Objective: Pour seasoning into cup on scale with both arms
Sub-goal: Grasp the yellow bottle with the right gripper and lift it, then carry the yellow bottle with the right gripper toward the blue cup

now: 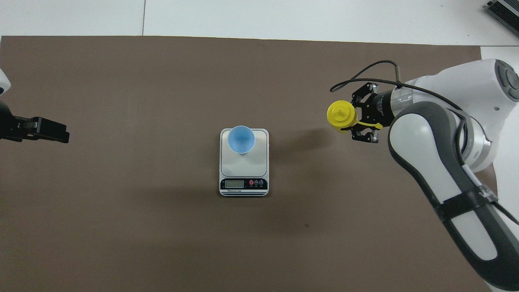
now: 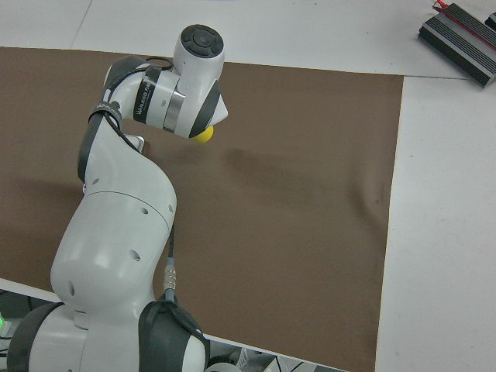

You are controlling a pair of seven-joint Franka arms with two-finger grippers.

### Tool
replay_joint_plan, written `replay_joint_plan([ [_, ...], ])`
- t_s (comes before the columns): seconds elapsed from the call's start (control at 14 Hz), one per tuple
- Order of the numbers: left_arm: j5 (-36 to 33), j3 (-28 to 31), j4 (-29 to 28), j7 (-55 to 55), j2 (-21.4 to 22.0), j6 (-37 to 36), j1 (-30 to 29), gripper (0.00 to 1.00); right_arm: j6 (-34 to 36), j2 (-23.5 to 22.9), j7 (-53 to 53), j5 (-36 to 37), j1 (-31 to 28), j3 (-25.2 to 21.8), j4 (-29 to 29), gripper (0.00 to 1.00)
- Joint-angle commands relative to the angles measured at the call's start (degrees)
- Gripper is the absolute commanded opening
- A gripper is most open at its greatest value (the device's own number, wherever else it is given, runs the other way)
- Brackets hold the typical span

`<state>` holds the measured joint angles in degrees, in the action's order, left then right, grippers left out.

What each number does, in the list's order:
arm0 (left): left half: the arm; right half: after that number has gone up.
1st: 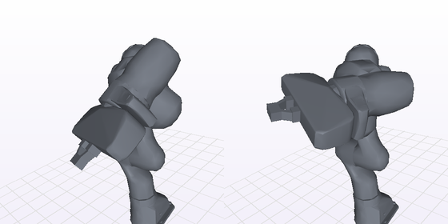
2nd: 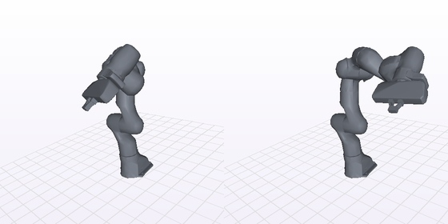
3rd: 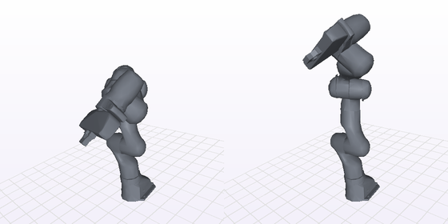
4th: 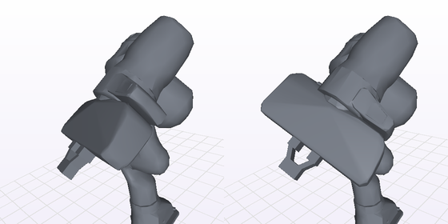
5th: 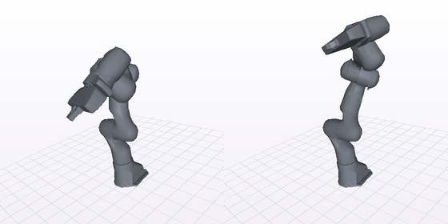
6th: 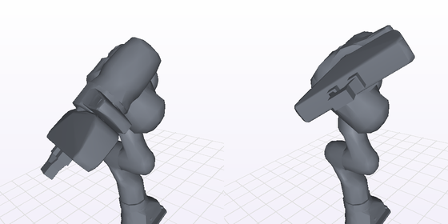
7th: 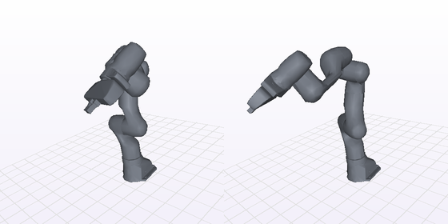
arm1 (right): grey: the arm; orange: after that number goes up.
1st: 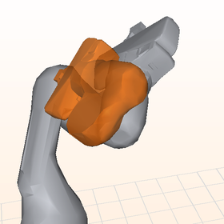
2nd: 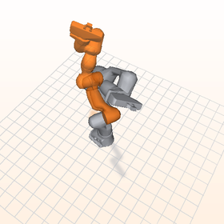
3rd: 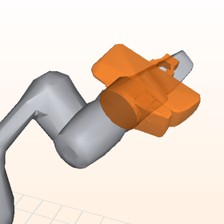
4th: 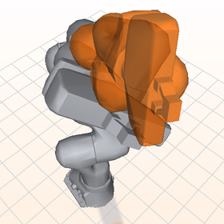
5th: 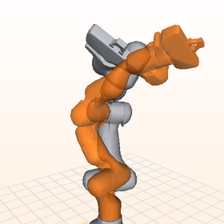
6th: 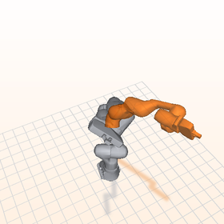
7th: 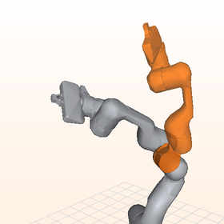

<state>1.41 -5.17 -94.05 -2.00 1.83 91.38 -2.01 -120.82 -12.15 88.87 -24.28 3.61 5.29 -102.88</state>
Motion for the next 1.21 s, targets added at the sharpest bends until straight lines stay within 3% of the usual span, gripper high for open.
replay_joint_plan([
  [0.0, -0.54, -0.45, -1.49, -0.64, 1.51, -0.06, -0.81, 1.0, -3.36, -0.42, 6.82, 3.79, 3.84, 0.07, 1.8, 0.0],
  [0.64, -0.54, -0.37, -1.49, -0.55, 1.51, -0.06, -0.81, 1.0, -18.56, -1.12, 10.36, 4.41, 11.94, 0.07, -0.83, 0.0],
  [0.86, -0.54, -0.45, -1.49, -0.64, 1.51, -0.06, -0.81, 1.0, -28.57, -0.6, 10.27, 6.35, 14.84, 0.07, -5.56, 0.0],
  [1.14, -0.54, -0.37, -1.49, -0.64, 1.51, -0.06, -0.81, 1.0, -31.75, -0.33, 10.09, 7.48, 16.25, -0.02, -6.81, 0.0],
])
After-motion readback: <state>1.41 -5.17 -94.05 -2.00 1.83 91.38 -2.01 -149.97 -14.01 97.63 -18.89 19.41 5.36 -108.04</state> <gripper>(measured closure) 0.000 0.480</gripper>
